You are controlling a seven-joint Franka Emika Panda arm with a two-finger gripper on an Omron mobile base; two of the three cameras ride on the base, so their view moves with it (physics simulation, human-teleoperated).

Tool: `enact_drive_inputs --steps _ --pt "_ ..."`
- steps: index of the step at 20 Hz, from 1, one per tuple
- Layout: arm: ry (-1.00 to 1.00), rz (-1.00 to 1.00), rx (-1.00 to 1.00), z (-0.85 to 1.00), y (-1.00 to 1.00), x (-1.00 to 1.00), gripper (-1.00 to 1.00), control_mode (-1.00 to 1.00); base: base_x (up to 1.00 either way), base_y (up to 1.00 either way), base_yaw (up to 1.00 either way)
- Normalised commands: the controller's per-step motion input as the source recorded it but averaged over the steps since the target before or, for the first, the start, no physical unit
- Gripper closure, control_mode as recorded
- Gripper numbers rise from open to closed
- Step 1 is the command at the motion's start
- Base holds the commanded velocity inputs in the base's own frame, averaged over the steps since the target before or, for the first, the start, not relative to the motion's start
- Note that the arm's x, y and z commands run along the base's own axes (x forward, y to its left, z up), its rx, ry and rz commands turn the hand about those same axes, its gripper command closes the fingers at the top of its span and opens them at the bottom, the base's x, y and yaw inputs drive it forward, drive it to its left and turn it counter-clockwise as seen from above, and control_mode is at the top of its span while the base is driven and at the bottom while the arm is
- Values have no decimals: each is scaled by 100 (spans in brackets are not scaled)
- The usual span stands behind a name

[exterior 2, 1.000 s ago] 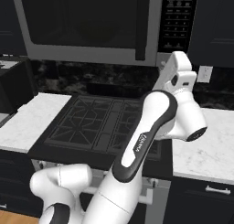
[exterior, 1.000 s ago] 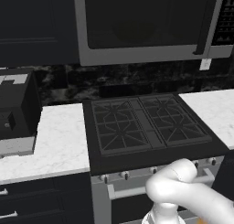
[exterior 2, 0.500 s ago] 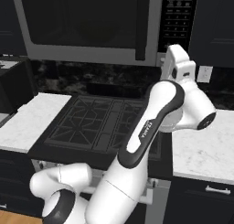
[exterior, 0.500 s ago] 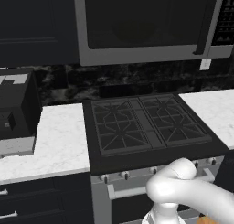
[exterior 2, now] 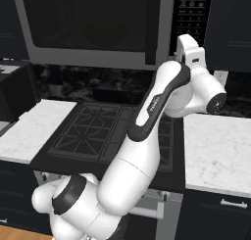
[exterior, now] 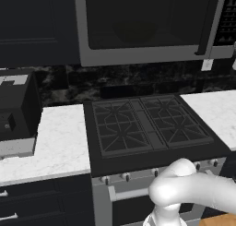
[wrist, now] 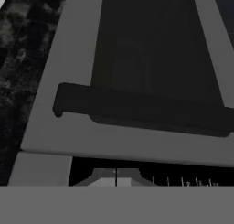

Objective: Open the microwave, place the bowl with waffle inside the microwave, then close the microwave door and turn it on.

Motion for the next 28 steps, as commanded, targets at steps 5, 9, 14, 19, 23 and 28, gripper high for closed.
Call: enact_drive_inputs --steps 5,9,14,19,23,28 --pt "11 -18 -2 0 -37 44 100 -100 0 0 0" --pt "5 -16 0 0 -41 21 100 -100 0 0 0" --pt "4 -14 -3 0 -11 22 100 -100 0 0 0" --pt "9 -9 -5 0 0 48 100 -100 0 0 0" --pt "11 -4 -2 0 0 51 100 -100 0 0 0" --pt "10 -1 0 0 -10 66 100 -100 0 0 0"
